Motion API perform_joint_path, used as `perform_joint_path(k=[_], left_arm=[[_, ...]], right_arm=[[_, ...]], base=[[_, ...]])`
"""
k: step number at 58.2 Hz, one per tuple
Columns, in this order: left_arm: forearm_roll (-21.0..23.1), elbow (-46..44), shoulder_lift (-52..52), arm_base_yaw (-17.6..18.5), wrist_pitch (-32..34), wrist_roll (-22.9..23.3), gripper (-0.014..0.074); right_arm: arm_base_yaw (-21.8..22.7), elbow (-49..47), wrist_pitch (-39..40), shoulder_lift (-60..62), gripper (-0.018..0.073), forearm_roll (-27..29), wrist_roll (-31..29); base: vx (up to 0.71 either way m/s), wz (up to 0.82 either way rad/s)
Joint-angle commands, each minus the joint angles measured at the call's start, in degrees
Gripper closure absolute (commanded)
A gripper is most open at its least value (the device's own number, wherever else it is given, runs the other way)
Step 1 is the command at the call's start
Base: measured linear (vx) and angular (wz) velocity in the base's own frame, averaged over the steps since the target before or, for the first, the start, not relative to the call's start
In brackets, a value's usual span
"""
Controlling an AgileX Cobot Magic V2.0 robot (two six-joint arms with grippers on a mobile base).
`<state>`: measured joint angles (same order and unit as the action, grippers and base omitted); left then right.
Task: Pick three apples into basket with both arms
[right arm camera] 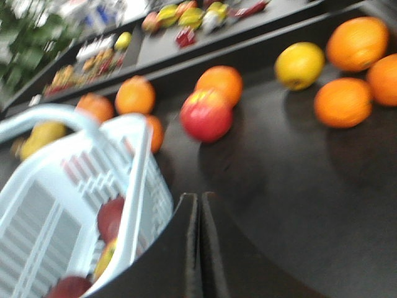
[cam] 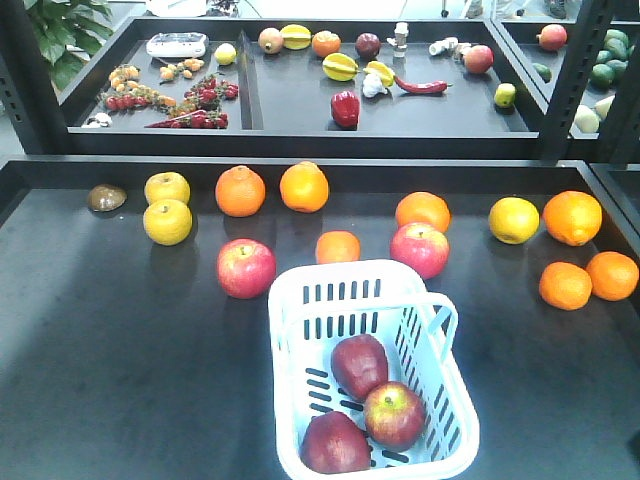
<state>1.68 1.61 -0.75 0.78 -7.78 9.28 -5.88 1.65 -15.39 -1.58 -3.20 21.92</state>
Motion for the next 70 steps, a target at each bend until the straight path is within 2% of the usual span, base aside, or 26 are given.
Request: perform_joint_path(k=[1, 5, 15, 29, 70], left_arm=[[0.1, -1.4, -0.7, -0.2, 3.9, 0.6, 0.0602], [0.1, -1.4, -0.7, -0.2, 3.8, 0.6, 0.0602], [0.1, -1.4, -0.7, -0.2, 3.8, 0.6, 0.0602], [0.1, -1.4, -0.7, -0.2, 3.8, 0.6, 0.0602], [0.1, -1.4, -0.7, -0.2, 3.8, 0.6, 0.0602]], right_arm=[[3.3, 0.7, 3.8, 2.9, 0.0567, -3.5, 2.7], [5.0, 0.8, 4.8, 2.9, 0.0567, -4.0, 2.5], [5.4, 0.8, 5.5, 3.0, 0.0567, -5.0, 2.2], [5.4, 0.8, 8.8, 3.0, 0.0567, -13.3, 2.2], [5.4, 0.7, 9.3, 2.9, 0.0567, -13.2, 2.5]], base=[[0.00, 0.00], [0.00, 0.00], [0.00, 0.00], [0.00, 0.00], [0.00, 0.00]])
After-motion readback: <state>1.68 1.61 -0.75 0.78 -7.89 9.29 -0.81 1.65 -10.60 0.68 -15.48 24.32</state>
